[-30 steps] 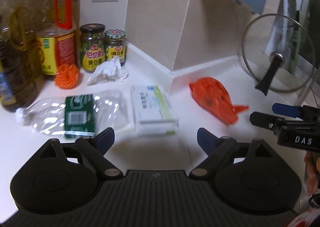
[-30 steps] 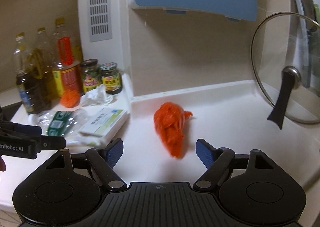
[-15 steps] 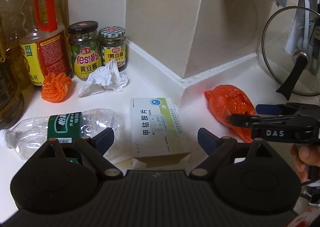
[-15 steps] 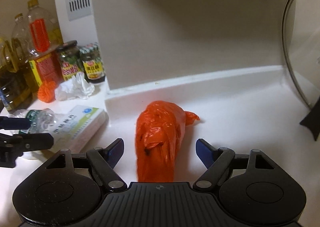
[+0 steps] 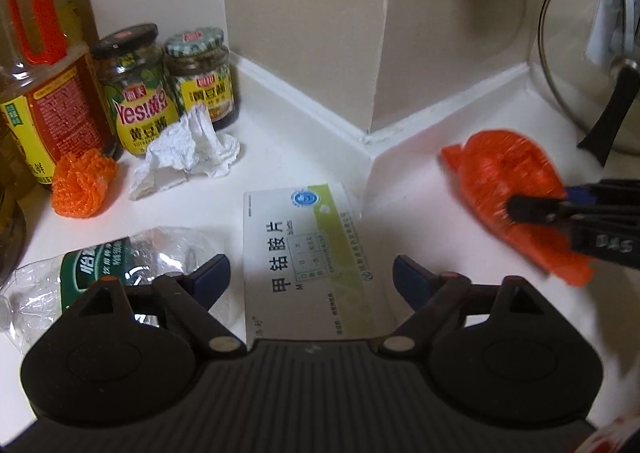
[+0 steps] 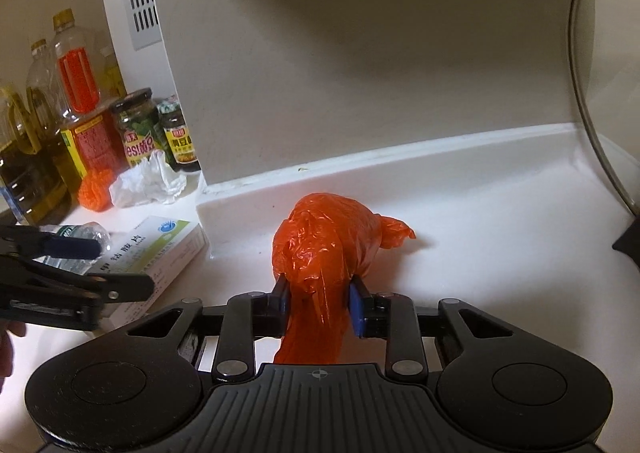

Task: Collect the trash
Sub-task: 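Grasp the orange plastic bag with the right gripper while the left gripper grasps the white medicine box, then carry the orange bag and medicine box down over the wastebasket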

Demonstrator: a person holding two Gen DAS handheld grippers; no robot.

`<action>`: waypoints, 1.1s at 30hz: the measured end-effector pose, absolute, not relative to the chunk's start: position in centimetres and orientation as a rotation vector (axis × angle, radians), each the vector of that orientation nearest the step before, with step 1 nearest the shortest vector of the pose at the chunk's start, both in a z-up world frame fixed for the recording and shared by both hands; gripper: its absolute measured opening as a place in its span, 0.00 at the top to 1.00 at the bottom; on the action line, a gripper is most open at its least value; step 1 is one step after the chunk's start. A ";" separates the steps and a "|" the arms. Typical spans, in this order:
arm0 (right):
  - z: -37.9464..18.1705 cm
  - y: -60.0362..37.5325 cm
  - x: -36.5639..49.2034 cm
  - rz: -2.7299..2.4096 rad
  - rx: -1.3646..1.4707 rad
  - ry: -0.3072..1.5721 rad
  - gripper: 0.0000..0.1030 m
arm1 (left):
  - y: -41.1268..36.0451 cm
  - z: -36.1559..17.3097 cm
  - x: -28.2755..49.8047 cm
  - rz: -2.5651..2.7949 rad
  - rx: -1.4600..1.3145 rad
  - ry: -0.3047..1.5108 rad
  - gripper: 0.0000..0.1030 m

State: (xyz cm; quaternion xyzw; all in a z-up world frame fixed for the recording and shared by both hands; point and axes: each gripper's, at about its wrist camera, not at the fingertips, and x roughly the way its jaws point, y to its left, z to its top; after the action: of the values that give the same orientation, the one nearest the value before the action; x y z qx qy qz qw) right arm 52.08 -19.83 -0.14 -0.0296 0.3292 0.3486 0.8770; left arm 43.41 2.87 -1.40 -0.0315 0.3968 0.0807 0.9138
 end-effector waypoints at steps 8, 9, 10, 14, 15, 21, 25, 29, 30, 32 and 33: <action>0.1 -20.8 50.9 0.709 -0.039 0.683 0.71 | 2.6 -1.4 43.1 0.156 -0.055 0.829 0.29; 0.2 -21.0 50.7 0.706 -0.036 0.682 0.71 | 2.5 -1.2 42.8 0.149 -0.057 0.824 0.29; 0.3 -21.1 50.4 0.704 -0.032 0.681 0.71 | 2.3 -0.9 42.5 0.143 -0.063 0.819 0.29; 0.8 -21.6 49.1 0.696 -0.023 0.677 0.71 | 1.7 0.1 40.8 0.117 -0.074 0.795 0.29; 0.9 -21.8 48.6 0.694 -0.020 0.676 0.71 | 1.5 0.4 40.3 0.109 -0.075 0.788 0.29; 1.9 -22.8 44.9 0.692 -0.003 0.667 0.71 | 0.3 2.1 36.4 0.065 -0.103 0.743 0.29; 2.5 -23.5 41.8 0.702 0.004 0.664 0.71 | -0.4 3.1 32.9 0.030 -0.120 0.725 0.29; 3.1 -24.1 38.2 0.710 0.007 0.659 0.71 | -1.1 3.5 29.0 -0.008 -0.132 0.716 0.29; 3.2 -24.2 37.3 0.710 0.007 0.659 0.71 | -1.2 3.5 28.1 -0.018 -0.133 0.715 0.29; 3.5 -24.3 35.4 0.711 0.005 0.661 0.71 | -1.3 3.6 26.2 -0.039 -0.139 0.718 0.29; 3.6 -24.3 34.3 0.713 0.004 0.661 0.71 | -1.3 3.6 25.2 -0.050 -0.141 0.719 0.29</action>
State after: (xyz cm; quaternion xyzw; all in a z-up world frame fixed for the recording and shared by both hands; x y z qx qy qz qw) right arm 34.28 -24.35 3.57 0.0020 0.3178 0.3428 0.8840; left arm 25.24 -1.31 3.56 -0.0688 0.3517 -0.0245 0.9333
